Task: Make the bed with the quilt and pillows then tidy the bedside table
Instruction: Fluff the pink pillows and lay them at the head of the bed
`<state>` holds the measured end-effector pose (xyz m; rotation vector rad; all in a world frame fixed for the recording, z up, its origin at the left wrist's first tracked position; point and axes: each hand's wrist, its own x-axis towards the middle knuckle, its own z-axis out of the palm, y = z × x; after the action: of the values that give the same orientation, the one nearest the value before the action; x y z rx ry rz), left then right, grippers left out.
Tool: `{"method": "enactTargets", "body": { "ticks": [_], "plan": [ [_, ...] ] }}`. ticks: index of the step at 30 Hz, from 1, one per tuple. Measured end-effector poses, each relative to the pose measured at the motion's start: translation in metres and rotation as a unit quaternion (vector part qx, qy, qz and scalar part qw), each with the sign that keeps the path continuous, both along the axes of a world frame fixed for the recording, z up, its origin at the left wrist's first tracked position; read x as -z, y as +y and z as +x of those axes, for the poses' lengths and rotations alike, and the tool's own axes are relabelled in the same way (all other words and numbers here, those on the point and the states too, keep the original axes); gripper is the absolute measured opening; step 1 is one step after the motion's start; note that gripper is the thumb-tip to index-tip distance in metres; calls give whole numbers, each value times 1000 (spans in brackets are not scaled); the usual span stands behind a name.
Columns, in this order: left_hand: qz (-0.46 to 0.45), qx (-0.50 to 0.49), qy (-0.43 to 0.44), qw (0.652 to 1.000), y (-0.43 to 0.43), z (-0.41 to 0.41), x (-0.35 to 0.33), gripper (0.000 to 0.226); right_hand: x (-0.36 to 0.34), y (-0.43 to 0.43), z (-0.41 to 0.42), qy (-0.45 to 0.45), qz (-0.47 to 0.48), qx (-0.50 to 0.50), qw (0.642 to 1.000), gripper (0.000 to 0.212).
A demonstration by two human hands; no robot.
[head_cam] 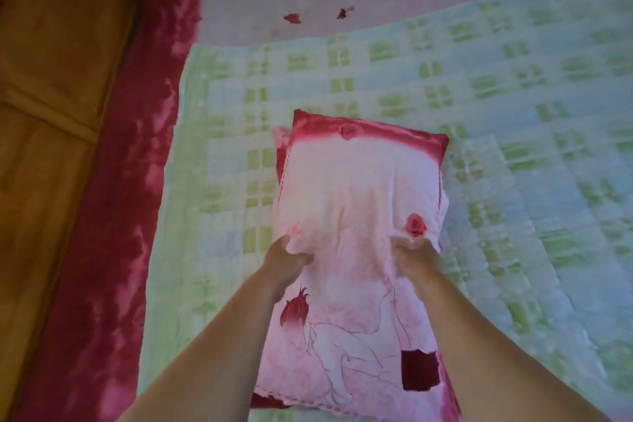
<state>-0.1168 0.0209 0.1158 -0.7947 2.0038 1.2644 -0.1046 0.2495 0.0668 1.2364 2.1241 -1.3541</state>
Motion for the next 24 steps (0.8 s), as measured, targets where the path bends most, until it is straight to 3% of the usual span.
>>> {"method": "enactTargets", "body": {
  "ticks": [2,6,10,12,14,16,18,22,24],
  "plan": [
    [4,0,-13,1000,-2,4,10,76,14,1,1,2,12,4,1000,41],
    [-1,7,-23,1000,-1,8,28,74,32,6,-6,-7,45,-23,999,25],
    [-31,23,-19,999,-9,19,50,54,51,15,1,-17,87,-35,995,65],
    [-51,27,-19,998,-17,30,58,47,58,18,9,-27,59,0,998,83],
    [-50,17,-18,998,-27,40,68,68,62,23,14,-28,38,25,999,101],
    [-41,-15,-34,998,-34,51,75,72,64,23,17,-26,33,29,999,110],
    [-45,-32,-46,997,-38,57,79,68,62,19,16,-40,48,19,998,113],
    [-81,-29,-38,996,-44,56,81,98,56,7,7,-66,103,-5,993,109],
    [-71,-34,-40,996,-47,52,83,94,51,0,5,-71,120,-20,990,112]
  ]
}}
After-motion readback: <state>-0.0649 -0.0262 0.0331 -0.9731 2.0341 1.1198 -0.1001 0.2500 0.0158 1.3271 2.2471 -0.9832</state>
